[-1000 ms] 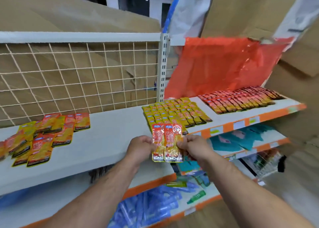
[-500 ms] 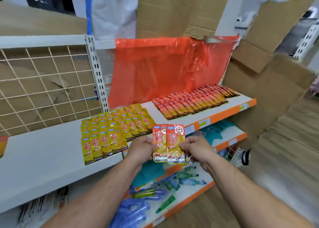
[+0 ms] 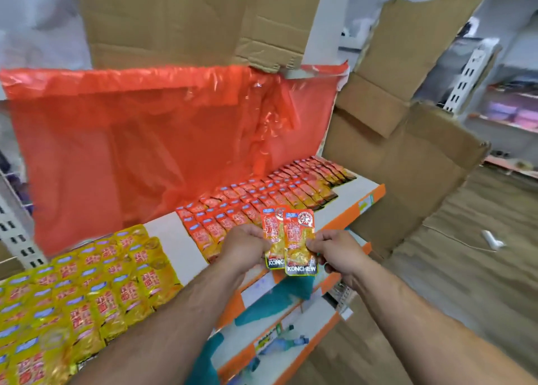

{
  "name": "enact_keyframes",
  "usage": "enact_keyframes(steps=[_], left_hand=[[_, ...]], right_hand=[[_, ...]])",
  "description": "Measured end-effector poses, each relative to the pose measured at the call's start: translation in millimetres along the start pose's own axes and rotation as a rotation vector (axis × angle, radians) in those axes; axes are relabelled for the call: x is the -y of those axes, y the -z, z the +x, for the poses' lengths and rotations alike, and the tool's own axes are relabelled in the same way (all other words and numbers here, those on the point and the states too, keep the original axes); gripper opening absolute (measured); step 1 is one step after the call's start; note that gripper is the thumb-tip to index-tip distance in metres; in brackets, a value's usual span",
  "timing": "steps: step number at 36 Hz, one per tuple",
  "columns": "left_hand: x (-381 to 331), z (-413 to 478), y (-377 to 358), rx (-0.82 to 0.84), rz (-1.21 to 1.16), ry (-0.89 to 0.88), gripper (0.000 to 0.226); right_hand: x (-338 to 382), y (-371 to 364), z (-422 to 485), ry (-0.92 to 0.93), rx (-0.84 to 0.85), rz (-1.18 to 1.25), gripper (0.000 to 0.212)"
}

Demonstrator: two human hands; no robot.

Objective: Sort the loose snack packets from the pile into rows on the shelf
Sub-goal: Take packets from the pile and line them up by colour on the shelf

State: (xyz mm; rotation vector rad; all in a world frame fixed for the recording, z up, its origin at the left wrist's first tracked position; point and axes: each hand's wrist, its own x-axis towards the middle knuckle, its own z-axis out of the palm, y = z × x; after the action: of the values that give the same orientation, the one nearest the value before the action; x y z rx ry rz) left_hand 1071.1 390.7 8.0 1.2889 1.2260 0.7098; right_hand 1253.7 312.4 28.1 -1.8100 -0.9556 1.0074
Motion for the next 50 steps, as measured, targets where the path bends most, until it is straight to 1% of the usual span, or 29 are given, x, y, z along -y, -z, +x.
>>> enact_keyframes(steps=[3,7,12,16,19,21,24,30,33,35,38,41,44,50], left_hand=[[-9,31,-14,0.008,0.006,-0.014,0.019],[-21,60,-32,0.021,0.005,-0.016,0.024],[-32,94,-58,0.013,0.009,-0.019,0.022],[-34,121,-83,-0.008,0.007,-0.006,0.025],[-36,141,-106,-0.033,0.003,0.002,0.03],[-40,155,-124,-0.067,-0.006,0.003,0.031],[-47,178,-151,-0.134,0.001,0.009,0.032],[-64,217,-206,-0.332,-0.01,0.061,0.03],[-68,236,-227,-0.425,0.023,0.098,0.023],[-72,245,-239,-0.488,0.043,0.111,0.021],[-77,250,-252,-0.543,0.137,0.126,0.023],[-78,254,-257,-0.585,0.238,0.154,0.015],[-81,255,-260,-0.58,0.321,0.173,0.021],[-86,255,-265,-0.579,0.464,0.181,0.017]], right_hand=[[6,10,28,-0.001,-0.023,0.021,0.038],[7,21,57,-0.021,-0.035,0.037,0.034],[5,43,100,-0.017,-0.034,0.032,0.03],[-5,66,136,-0.037,0.001,0.034,0.024],[-10,85,167,-0.037,0.034,0.011,0.025],[-13,100,191,-0.038,0.057,0.002,0.03],[-15,123,226,-0.036,0.103,-0.008,0.027],[-12,167,295,0.014,0.233,-0.1,0.031],[-12,186,324,0.029,0.291,-0.137,0.034],[-13,197,340,0.035,0.318,-0.145,0.029],[-16,207,360,0.04,0.361,-0.173,0.027],[-19,211,373,0.026,0.401,-0.162,0.025],[-20,211,380,0.018,0.445,-0.154,0.025],[-22,209,388,0.016,0.486,-0.147,0.022]])
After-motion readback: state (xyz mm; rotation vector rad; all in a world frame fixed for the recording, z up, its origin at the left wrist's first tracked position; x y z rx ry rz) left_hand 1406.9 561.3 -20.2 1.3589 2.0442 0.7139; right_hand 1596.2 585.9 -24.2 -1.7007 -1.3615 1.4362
